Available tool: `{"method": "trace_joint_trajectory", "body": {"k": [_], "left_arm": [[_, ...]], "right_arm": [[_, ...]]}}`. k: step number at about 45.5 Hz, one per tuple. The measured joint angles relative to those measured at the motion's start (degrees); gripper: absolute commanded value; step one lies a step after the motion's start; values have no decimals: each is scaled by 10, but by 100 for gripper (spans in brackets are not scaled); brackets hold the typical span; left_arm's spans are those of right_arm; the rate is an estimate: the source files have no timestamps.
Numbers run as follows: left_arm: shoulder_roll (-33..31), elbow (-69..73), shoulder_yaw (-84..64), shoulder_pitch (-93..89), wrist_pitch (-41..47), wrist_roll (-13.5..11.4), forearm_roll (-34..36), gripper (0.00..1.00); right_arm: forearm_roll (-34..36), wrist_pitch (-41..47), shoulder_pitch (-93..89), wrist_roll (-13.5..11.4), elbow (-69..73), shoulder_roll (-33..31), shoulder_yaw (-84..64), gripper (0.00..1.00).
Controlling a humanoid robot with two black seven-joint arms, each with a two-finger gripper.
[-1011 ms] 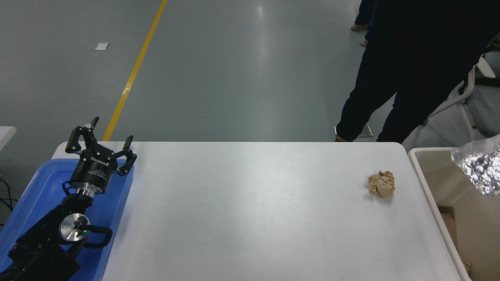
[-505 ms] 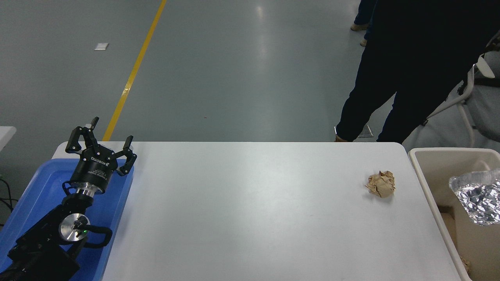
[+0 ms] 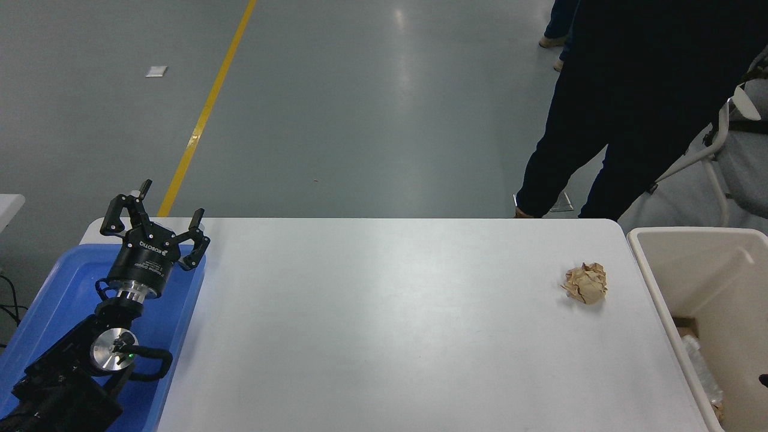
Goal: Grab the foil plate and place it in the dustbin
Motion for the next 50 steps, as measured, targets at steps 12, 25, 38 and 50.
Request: {"method": "trace_joint_trajectory", "body": {"k": [12,25,38,50], "left_arm": [[0,0,0,0,0,0,0,98],[0,0,0,0,0,0,0,98],[0,0,0,0,0,0,0,98],[0,0,0,0,0,0,0,98]], "right_arm": [[-6,11,109,2,20,-27,-60,100],[-16,57,317,2,126,-33,-238,100],[-61,128,560,3,319,-17,-370,100],[-109,199,752,1,514,-10,-431,100]]}}
